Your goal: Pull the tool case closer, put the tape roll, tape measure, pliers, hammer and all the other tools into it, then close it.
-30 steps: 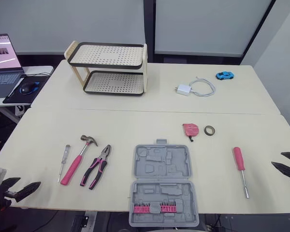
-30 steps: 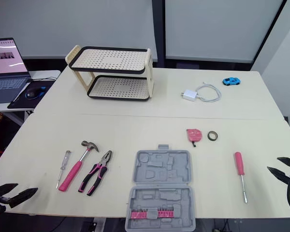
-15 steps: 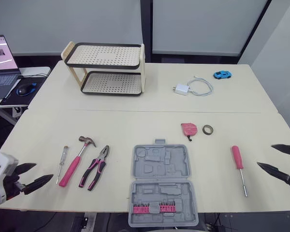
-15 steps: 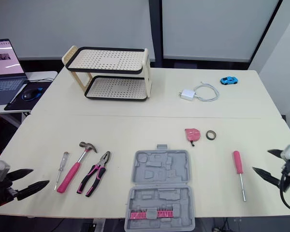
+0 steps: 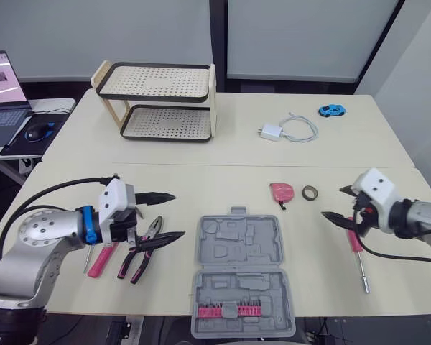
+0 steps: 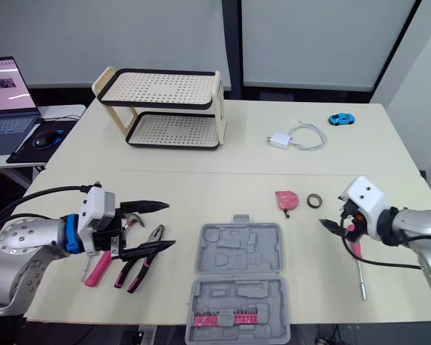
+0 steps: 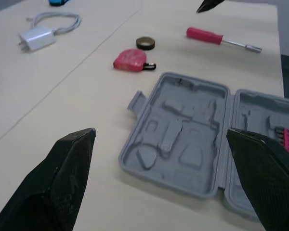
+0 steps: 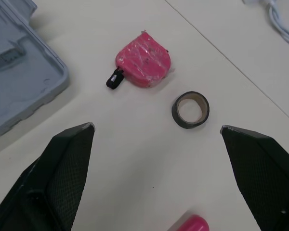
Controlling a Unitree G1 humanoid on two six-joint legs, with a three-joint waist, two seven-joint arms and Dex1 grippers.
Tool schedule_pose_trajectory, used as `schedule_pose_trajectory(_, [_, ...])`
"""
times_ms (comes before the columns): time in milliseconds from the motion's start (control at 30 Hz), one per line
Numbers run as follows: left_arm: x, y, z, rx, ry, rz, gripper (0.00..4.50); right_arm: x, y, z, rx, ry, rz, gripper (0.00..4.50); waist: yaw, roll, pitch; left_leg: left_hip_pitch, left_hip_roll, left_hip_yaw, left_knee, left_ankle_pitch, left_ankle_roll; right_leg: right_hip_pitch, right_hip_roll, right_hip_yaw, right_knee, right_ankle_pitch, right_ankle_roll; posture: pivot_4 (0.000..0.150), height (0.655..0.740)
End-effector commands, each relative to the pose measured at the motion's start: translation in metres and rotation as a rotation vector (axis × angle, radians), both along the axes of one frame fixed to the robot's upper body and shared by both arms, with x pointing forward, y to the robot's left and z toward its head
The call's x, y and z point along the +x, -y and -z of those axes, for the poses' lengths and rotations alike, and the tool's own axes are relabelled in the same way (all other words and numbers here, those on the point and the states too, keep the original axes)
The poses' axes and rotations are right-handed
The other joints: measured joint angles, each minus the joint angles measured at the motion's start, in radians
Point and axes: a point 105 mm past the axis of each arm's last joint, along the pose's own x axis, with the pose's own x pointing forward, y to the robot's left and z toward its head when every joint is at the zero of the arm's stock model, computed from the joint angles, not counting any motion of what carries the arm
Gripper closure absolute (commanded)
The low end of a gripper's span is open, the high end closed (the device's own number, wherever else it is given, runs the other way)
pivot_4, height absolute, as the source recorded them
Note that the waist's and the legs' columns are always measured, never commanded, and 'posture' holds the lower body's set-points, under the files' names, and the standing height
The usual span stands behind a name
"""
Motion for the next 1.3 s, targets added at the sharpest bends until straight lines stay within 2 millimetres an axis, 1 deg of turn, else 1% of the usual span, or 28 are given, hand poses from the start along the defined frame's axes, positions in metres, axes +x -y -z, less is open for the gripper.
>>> schedule_pose_trajectory(33, [-0.002, 0.018, -0.011, -0.031, 0.028, 0.067, 0.0, 0.013, -0.01, -0.001, -0.005, 0.029, 0.013, 0.43, -0.001, 0.0, 0.0, 0.0, 0.0, 0.0, 0.0, 0.0, 0.0, 0.0, 0.0, 0.0, 0.0, 0.0, 0.0, 0.15, 0.735])
schedule_pose_trajectory(100, [-0.004, 0.024, -0.011, -0.036, 0.023, 0.099, 0.0, 0.023, -0.019, 0.007, -0.02, 0.03, 0.01, 0.89, -0.002, 0.0, 0.0, 0.0, 0.0, 0.0, 0.0, 0.0, 0.0, 0.0, 0.0, 0.0, 0.0, 0.0, 0.0, 0.15, 0.735])
schedule_pose_trajectory(200, [-0.006, 0.025, -0.01, -0.033, 0.022, 0.117, 0.0, 0.036, -0.023, 0.017, -0.058, 0.036, 0.016, 0.89, -0.001, 0.0, 0.0, 0.0, 0.0, 0.0, 0.0, 0.0, 0.0, -0.001, 0.0, 0.0, 0.0, 0.0, 0.0, 0.15, 0.735])
schedule_pose_trajectory(267, [-0.007, 0.027, -0.009, -0.033, 0.024, 0.131, 0.0, 0.047, -0.021, 0.024, -0.078, 0.046, 0.039, 0.89, -0.001, 0.0, 0.0, -0.001, 0.0, -0.001, 0.0, 0.0, 0.0, -0.001, 0.0, 0.0, 0.0, 0.0, 0.0, 0.15, 0.735])
schedule_pose_trajectory(400, [-0.01, 0.032, -0.009, -0.035, 0.028, 0.161, 0.0, 0.062, -0.018, 0.033, -0.088, 0.045, 0.076, 0.89, -0.001, 0.0, 0.0, -0.001, 0.0, -0.001, 0.0, 0.0, 0.0, -0.001, 0.0, 0.0, 0.0, 0.0, 0.0, 0.15, 0.735])
schedule_pose_trajectory(500, [-0.01, 0.036, -0.01, -0.038, 0.031, 0.171, 0.0, 0.067, -0.016, 0.037, -0.079, 0.038, 0.091, 0.89, -0.001, 0.0, 0.0, -0.001, 0.0, -0.001, 0.0, 0.0, 0.0, -0.002, 0.0, -0.001, 0.0, 0.0, 0.0, 0.15, 0.735])
schedule_pose_trajectory(567, [-0.008, 0.039, -0.009, -0.041, 0.033, 0.178, 0.0, 0.071, -0.016, 0.043, -0.069, 0.025, 0.101, 0.89, -0.001, 0.0, 0.0, -0.001, 0.0, -0.001, 0.0, 0.0, 0.0, -0.002, 0.0, -0.001, 0.001, 0.0, 0.0, 0.15, 0.735])
schedule_pose_trajectory(767, [-0.007, 0.044, -0.008, -0.045, 0.032, 0.189, 0.0, 0.076, -0.018, 0.053, -0.035, -0.006, 0.118, 0.89, -0.002, 0.001, 0.0, -0.001, 0.0, -0.001, 0.0, 0.0, 0.0, -0.002, 0.0, -0.001, 0.001, 0.0, 0.0, 0.15, 0.735])
schedule_pose_trajectory(867, [-0.007, 0.046, -0.007, -0.046, 0.032, 0.194, 0.0, 0.079, -0.018, 0.056, -0.029, -0.018, 0.129, 1.51, -0.002, 0.001, 0.0, -0.001, 0.0, -0.001, 0.0, 0.0, 0.0, -0.002, 0.0, -0.001, 0.001, 0.0, 0.0, 0.15, 0.735])
schedule_pose_trajectory(900, [-0.007, 0.046, -0.007, -0.047, 0.032, 0.195, 0.0, 0.08, -0.018, 0.058, -0.028, -0.023, 0.132, 1.8, -0.002, 0.001, 0.0, -0.001, 0.0, -0.001, 0.0, 0.0, 0.0, -0.002, 0.0, -0.001, 0.001, 0.0, 0.0, 0.15, 0.735])
schedule_pose_trajectory(1033, [-0.007, 0.046, -0.007, -0.046, 0.032, 0.196, 0.0, 0.083, -0.013, 0.062, -0.021, -0.04, 0.171, 2.52, -0.003, 0.001, 0.0, -0.001, 0.0, -0.001, 0.0, 0.0, 0.0, -0.002, 0.0, -0.001, 0.001, 0.0, 0.0, 0.15, 0.735])
schedule_pose_trajectory(1100, [-0.007, 0.046, -0.007, -0.045, 0.032, 0.196, 0.0, 0.085, -0.012, 0.061, -0.018, -0.032, 0.185, 2.82, -0.003, 0.001, 0.0, -0.001, 0.0, -0.001, 0.0, 0.0, 0.0, -0.002, 0.0, -0.001, 0.001, 0.0, 0.0, 0.15, 0.735])
schedule_pose_trajectory(1200, [-0.007, 0.045, -0.006, -0.043, 0.032, 0.194, 0.0, 0.086, -0.013, 0.059, -0.008, -0.027, 0.186, 3.4, -0.003, 0.001, 0.0, -0.001, 0.0, -0.001, 0.0, 0.0, 0.0, -0.002, 0.0, -0.001, 0.001, 0.001, 0.0, 0.15, 0.735])
schedule_pose_trajectory(1300, [-0.006, 0.041, -0.005, -0.035, 0.03, 0.18, 0.0, 0.085, -0.015, 0.051, 0.011, -0.009, 0.178, 4.01, -0.002, 0.001, 0.0, -0.001, 0.0, -0.001, 0.0, 0.0, 0.0, -0.002, 0.0, -0.001, 0.001, 0.001, 0.0, 0.15, 0.735])
